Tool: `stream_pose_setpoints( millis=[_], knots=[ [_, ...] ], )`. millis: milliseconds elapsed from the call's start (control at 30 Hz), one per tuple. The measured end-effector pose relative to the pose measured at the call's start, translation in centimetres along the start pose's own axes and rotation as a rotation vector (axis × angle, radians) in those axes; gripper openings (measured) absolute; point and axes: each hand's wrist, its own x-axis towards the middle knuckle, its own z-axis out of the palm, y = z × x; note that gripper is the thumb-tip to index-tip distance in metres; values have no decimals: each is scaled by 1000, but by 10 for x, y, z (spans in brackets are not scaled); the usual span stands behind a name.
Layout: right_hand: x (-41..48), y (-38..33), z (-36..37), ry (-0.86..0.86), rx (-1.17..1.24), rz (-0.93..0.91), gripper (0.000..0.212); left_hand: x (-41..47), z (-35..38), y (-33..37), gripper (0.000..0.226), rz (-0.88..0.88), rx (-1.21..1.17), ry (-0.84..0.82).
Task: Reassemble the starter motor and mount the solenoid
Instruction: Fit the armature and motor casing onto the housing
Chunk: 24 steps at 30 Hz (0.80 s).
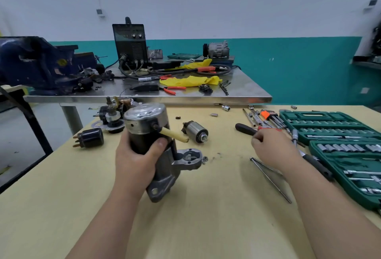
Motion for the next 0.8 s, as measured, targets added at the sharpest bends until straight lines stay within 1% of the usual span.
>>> stream_pose_setpoints(
  millis=[67, 133, 167, 233, 300, 333, 367, 400, 433, 533, 567, 600, 667, 733, 767, 800],
  knots=[
    [-3, 5, -6, -101, -148, 10, 25, 2, -5, -3, 37, -3, 12, 0],
    [-10, 1, -8, -245, -364, 23, 35, 0, -5, -3, 42, 11, 28, -19],
    [-13, -3, -6, -305, -456, 42, 36, -1, -3, -1, 44, 27, 40, -34],
    [-20, -10, 1, -374, -536, 61, 25, -5, 1, 3, 46, 49, 65, -71],
    [-25, -14, 3, -379, -533, 40, 12, -7, 5, 6, 45, 44, 85, -102],
    [-27, -16, 1, -376, -511, 24, 12, -8, 6, 7, 45, 38, 91, -112],
    [-29, -19, -3, -373, -453, 10, 16, -9, 6, 8, 46, 35, 93, -116],
    [-30, -23, -7, -355, -321, -13, 19, -9, 5, 8, 47, 32, 90, -117],
    [-33, -30, -13, -327, -104, -53, 19, -9, 4, 8, 47, 27, 84, -115],
    [-46, -79, -40, -152, 742, -277, 7, -8, 1, 9, 49, 16, 51, -116],
    [-48, -99, -50, -109, 926, -385, 13, -8, 1, 9, 50, 14, 45, -121],
    [-50, -120, -58, -74, 1041, -493, 22, -8, 1, 9, 52, 13, 45, -129],
    [-50, -155, -66, 25, 1120, -647, 35, -9, 1, 9, 56, 20, 50, -151],
    [-49, -179, -64, 104, 1105, -708, 54, -10, 1, 10, 60, 31, 56, -167],
    [-48, -185, -61, 107, 1101, -719, 64, -10, 1, 11, 60, 34, 56, -172],
    [-48, -189, -57, 102, 1094, -725, 68, -10, 0, 11, 61, 33, 53, -174]
  ],
)
